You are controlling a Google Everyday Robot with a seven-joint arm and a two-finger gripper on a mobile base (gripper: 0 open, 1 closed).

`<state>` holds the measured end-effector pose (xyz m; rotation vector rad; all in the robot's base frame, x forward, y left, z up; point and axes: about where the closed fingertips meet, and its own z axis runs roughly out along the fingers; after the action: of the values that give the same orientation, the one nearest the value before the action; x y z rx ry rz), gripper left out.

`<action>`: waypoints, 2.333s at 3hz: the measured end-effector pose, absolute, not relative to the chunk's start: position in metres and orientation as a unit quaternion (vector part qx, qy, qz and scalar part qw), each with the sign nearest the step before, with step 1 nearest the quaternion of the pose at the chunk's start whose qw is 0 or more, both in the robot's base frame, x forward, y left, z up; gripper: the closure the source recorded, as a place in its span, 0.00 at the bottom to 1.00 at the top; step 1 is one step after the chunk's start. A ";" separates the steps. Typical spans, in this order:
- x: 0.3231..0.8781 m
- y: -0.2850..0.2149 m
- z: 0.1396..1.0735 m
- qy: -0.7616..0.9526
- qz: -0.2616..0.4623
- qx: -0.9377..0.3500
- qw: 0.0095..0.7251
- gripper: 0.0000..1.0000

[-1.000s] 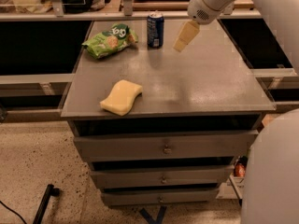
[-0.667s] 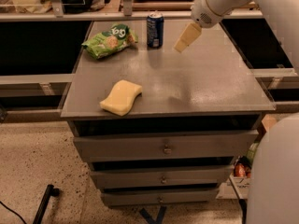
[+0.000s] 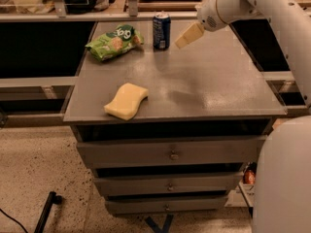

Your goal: Move pepsi can near sponge

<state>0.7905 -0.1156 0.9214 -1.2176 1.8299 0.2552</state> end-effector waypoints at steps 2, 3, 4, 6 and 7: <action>0.829 -0.097 0.922 0.720 0.162 -0.455 0.498 0.00; 0.842 -0.086 0.925 0.713 0.181 -0.442 0.512 0.00; 0.855 -0.074 0.929 0.701 0.197 -0.436 0.529 0.00; 0.871 -0.058 0.915 0.721 0.205 -0.420 0.512 0.00; 0.871 -0.055 0.908 0.727 0.215 -0.415 0.503 0.00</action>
Offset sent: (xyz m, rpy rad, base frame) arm 0.0658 0.0168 0.0127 0.2620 -0.0443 -0.0009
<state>0.8715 -0.0555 0.9084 -1.0016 1.7560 0.5199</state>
